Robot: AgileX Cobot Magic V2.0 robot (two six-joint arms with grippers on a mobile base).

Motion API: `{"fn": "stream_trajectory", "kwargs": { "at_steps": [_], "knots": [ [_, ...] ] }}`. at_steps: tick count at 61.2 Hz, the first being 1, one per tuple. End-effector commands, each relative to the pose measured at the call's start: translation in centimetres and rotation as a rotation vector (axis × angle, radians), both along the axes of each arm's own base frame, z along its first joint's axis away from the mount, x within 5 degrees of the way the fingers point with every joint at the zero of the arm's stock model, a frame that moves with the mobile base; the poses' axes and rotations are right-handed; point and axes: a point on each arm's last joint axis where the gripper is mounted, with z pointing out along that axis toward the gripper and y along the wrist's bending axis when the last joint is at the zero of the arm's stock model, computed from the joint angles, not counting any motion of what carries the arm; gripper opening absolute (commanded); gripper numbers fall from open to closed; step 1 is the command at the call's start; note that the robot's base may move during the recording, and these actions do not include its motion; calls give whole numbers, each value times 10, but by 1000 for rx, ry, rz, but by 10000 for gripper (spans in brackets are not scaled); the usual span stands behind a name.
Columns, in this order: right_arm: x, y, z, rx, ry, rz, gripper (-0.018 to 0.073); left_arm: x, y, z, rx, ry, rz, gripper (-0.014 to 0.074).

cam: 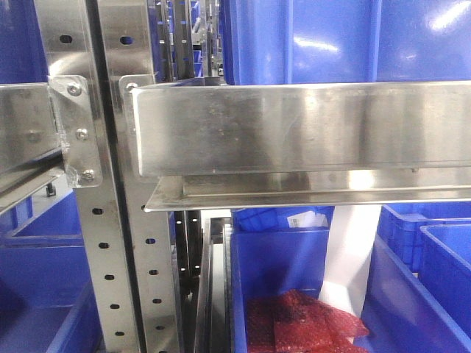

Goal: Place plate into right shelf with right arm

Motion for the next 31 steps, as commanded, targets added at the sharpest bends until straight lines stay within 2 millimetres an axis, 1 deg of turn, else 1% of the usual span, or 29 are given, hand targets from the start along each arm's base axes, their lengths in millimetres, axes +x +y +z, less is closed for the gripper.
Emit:
{"fn": "stream_trajectory", "kwargs": {
  "at_steps": [1, 3, 6, 10, 15, 24, 31],
  "knots": [
    [-15, -1, -9, -20, -145, 27, 55, -2, 1, 13, -14, -107, 10, -47],
    [-20, -2, -22, -21, -151, 32, 55, -2, 1, 13, -14, -107, 10, -47],
    [-23, -1, -36, -23, -155, 39, 55, -2, 1, 13, -14, -107, 10, -47],
    [-27, -1, -51, -24, -168, 48, 55, -2, 1, 13, -14, -107, 10, -47],
    [-26, -1, -67, -30, -148, 52, 55, -2, 1, 13, -14, -107, 10, -47],
    [-21, 0, -89, -42, -74, 50, 55, -2, 1, 13, -14, -107, 10, -47],
    [-18, 0, -101, -48, -30, 49, 55, -2, 1, 13, -14, -107, 10, -47]
  ]
}}
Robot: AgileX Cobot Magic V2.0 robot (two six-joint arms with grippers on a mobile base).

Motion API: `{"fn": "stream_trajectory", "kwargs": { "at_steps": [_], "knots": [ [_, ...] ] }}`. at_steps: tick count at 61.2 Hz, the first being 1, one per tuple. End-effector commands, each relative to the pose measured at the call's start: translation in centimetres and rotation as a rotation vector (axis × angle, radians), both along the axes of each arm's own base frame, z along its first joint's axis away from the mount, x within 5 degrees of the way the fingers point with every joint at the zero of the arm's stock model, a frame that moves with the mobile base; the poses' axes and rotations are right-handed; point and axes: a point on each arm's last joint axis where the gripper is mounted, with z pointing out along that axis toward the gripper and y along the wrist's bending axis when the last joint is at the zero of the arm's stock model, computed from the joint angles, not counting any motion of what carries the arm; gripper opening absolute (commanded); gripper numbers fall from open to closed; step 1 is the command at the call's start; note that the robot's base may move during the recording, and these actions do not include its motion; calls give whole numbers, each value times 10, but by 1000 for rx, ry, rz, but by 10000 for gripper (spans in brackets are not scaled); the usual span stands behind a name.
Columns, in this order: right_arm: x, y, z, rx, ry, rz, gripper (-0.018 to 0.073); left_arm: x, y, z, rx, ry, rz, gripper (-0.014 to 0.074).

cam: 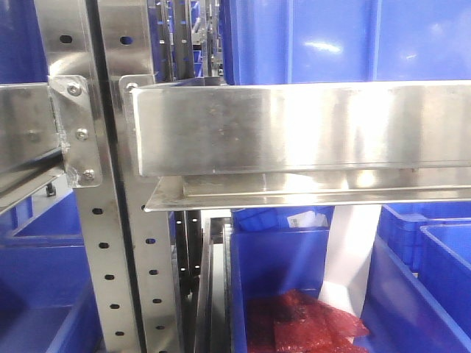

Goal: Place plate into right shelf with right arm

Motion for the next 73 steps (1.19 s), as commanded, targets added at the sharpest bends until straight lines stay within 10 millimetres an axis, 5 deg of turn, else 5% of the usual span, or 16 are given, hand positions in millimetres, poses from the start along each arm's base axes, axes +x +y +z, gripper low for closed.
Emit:
{"fn": "stream_trajectory", "kwargs": {
  "at_steps": [1, 38, 50, 73],
  "knots": [
    [3, 1, 7, -20, -77, 16, 55, -2, 1, 13, -14, -107, 10, -47],
    [4, 7, -2, 19, -52, 55, 55, -2, 1, 13, -14, -107, 10, -47],
    [10, 8, -29, 57, -116, 44, 55, -2, 1, 13, -14, -107, 10, -47],
    [-8, 0, -96, 69, -251, -48, 55, -2, 1, 13, -14, -107, 10, -47]
  ]
}}
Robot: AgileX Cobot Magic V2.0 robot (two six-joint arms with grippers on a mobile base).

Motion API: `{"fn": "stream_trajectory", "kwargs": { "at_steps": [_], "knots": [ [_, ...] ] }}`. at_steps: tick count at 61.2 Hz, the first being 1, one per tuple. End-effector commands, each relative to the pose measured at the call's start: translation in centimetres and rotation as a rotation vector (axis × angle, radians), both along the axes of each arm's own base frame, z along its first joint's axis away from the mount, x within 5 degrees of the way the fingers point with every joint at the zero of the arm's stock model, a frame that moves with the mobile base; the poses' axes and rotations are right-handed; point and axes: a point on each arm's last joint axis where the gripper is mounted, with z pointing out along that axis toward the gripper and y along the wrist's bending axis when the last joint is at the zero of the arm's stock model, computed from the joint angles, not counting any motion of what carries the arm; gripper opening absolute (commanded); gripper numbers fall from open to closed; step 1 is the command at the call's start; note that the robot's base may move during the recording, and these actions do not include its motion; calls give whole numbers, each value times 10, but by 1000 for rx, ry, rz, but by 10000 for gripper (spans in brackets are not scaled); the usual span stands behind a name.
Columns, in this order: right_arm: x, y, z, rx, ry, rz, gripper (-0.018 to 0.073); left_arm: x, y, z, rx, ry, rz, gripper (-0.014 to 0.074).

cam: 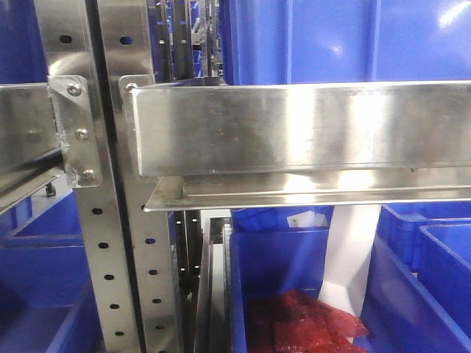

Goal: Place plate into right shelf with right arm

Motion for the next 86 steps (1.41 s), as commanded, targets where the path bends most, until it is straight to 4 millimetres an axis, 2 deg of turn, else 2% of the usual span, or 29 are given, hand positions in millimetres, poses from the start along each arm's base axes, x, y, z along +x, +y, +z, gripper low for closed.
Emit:
{"fn": "stream_trajectory", "kwargs": {
  "at_steps": [1, 8, 12, 86],
  "knots": [
    [-4, -2, 6, -6, -153, -28, 55, -2, 1, 13, -14, -107, 10, -47],
    [-7, -3, -8, -3, -198, -35, 55, -2, 1, 13, -14, -107, 10, -47],
    [-6, -2, -9, -1, -179, -34, 55, -2, 1, 13, -14, -107, 10, -47],
    [-7, -3, -6, 0, -215, -37, 55, -2, 1, 13, -14, -107, 10, -47]
  ]
}}
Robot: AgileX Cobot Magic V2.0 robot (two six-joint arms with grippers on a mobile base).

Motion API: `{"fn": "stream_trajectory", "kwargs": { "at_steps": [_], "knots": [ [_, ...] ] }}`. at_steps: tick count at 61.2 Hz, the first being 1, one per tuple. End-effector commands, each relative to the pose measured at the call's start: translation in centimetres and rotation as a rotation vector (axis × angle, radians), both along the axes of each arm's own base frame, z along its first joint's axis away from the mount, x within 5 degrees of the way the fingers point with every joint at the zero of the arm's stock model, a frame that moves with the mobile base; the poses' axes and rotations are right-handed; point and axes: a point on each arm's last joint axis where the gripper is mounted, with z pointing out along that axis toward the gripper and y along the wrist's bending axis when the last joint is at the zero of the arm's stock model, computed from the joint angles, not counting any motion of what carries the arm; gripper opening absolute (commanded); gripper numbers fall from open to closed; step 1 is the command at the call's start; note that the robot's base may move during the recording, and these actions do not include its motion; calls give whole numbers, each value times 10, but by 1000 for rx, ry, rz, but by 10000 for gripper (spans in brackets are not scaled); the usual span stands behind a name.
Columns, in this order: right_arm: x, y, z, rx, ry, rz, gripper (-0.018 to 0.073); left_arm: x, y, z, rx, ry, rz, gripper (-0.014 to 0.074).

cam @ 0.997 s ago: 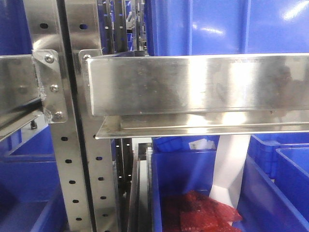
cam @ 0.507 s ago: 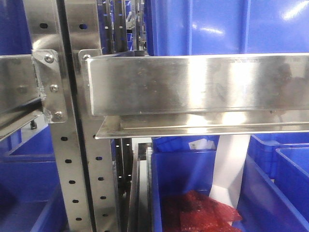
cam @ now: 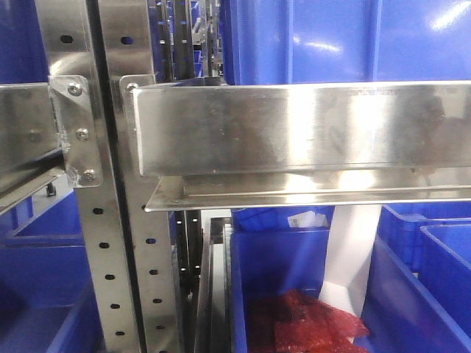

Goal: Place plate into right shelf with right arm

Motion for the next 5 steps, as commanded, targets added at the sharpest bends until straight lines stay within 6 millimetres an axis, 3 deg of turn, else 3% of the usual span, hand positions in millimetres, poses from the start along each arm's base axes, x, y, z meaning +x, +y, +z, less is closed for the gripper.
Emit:
{"fn": "stream_trajectory", "kwargs": {
  "at_steps": [1, 5],
  "knots": [
    [-1, -1, 12, -8, -119, -16, 55, -2, 1, 13, -14, -109, 11, -47],
    [-1, -1, 12, -8, -119, -16, 55, -2, 1, 13, -14, -109, 11, -47]
  ]
}}
